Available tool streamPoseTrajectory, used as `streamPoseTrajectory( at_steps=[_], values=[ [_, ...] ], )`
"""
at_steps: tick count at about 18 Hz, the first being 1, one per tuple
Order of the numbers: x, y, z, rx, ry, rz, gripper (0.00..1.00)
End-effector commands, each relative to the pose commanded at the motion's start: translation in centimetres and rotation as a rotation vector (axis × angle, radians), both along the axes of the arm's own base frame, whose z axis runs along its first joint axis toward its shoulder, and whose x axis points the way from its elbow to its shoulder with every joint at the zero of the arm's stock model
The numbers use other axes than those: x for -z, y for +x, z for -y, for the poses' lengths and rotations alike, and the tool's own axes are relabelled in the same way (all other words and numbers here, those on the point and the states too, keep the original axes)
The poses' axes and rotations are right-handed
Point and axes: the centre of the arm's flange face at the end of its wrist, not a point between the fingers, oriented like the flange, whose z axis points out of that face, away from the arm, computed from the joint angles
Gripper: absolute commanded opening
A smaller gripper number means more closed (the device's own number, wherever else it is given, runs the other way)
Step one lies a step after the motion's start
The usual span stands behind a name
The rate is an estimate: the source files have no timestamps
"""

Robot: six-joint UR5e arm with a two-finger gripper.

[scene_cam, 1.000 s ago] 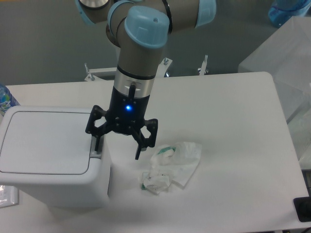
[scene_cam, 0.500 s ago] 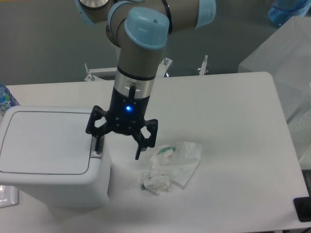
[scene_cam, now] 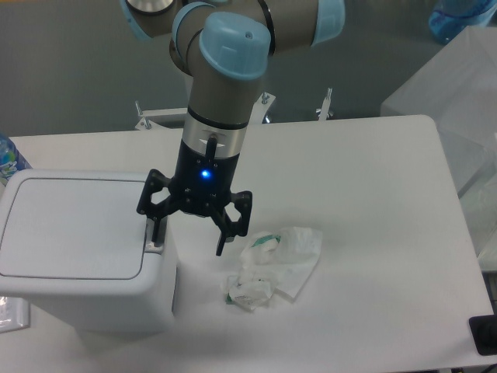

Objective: Open the trash can
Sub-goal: 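Press down on the grey lid button with the gripper finger, then hold the gripper at the button while the lid swings open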

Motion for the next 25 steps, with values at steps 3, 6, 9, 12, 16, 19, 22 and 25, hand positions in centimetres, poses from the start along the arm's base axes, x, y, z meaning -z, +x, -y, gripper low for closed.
streamPoseTrajectory(
  at_steps=[3,6,9,12,16,19,22,25],
  values=[
    [0.0,0.0,0.0,0.000,0.000,0.000,1.00],
    [0.0,0.0,0.0,0.001,0.000,-0.001,1.00],
    [0.1,0.0,0.0,0.000,-0.001,0.001,1.00],
    [0.6,-0.1,-0.1,0.000,-0.008,0.007,1.00],
    [0.6,-0.1,-0.1,-0.003,-0.008,0.009,1.00],
    [0.1,-0.1,-0.1,-0.006,0.001,0.008,1.00],
    [-2.1,-0.1,0.0,-0.041,0.029,0.006,1.00],
    [-4.1,-0.5,0.2,-0.050,0.055,-0.023,1.00]
  ],
)
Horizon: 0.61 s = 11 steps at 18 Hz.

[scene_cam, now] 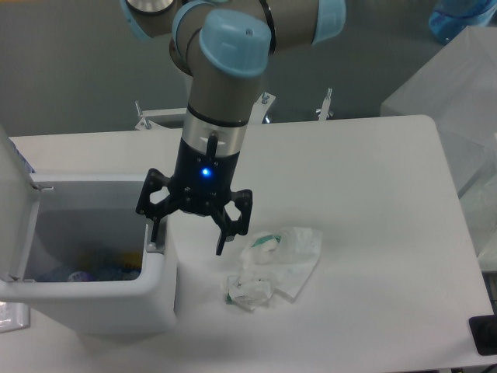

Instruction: Open the trash can

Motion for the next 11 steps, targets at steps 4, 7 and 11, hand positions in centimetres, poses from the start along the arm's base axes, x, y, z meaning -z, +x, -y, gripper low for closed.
streamPoseTrajectory(
  at_steps=[4,7,11],
  values=[
    [-1.6,-3.3,1.8,-0.016,0.011,-0.062,1.00],
    [-1.3,-5.4,3.0,0.036,-0.003,-0.125,1.00],
    [0.1,-7.7,5.2,0.147,-0.130,-0.278,1.00]
  ],
)
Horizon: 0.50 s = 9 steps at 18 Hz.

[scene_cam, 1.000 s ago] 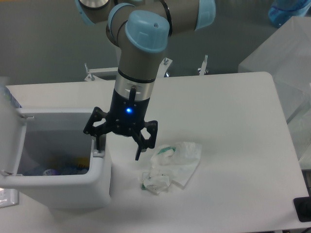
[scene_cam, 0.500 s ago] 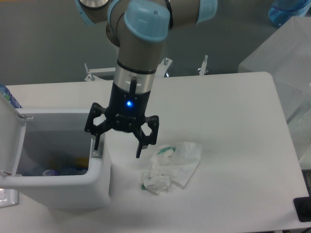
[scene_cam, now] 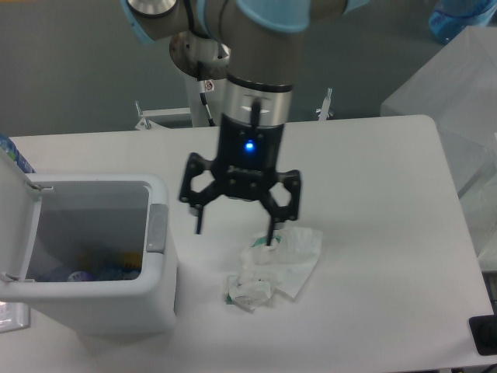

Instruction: Open the trash can

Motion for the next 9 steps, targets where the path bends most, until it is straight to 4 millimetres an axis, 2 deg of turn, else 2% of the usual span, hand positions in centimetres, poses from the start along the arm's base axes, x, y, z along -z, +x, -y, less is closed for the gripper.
streamPoseTrajectory(
  at_steps=[6,9],
  values=[
    [-0.9,-1.5,5.2,0.247,-0.232,-0.162,1.00],
    [-1.2,-1.5,6.1,0.299,-0.266,-0.177,1.00]
  ],
)
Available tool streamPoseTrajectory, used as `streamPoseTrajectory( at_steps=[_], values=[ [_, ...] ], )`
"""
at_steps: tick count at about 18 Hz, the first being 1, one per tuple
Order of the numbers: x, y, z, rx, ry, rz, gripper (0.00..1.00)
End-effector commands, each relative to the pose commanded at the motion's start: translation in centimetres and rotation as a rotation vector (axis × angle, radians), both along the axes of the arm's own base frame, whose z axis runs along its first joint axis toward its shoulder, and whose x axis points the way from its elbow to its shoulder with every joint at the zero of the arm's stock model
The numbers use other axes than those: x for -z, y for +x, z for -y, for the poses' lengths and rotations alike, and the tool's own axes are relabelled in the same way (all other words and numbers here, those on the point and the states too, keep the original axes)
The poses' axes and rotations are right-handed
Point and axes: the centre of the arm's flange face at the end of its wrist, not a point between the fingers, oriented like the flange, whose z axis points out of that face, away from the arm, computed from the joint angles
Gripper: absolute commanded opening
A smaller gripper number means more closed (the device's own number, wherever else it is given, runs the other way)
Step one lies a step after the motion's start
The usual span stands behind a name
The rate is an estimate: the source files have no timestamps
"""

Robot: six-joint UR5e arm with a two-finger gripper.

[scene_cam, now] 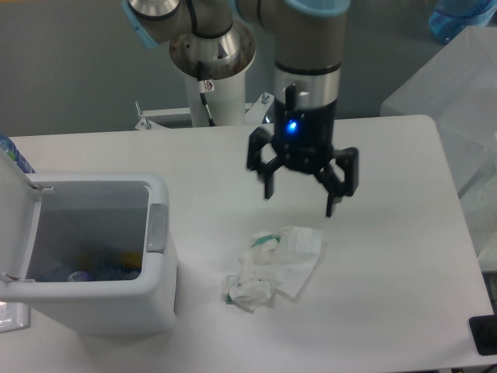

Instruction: Open the trash can

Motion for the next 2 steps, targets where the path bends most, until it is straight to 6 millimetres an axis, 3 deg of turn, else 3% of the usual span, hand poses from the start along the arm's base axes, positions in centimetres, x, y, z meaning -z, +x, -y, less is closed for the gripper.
streamPoseTrajectory(
  at_steps=[2],
  values=[
    [-0.09,0.10,0.16,-0.001,0.001,0.001,1.00]
  ],
)
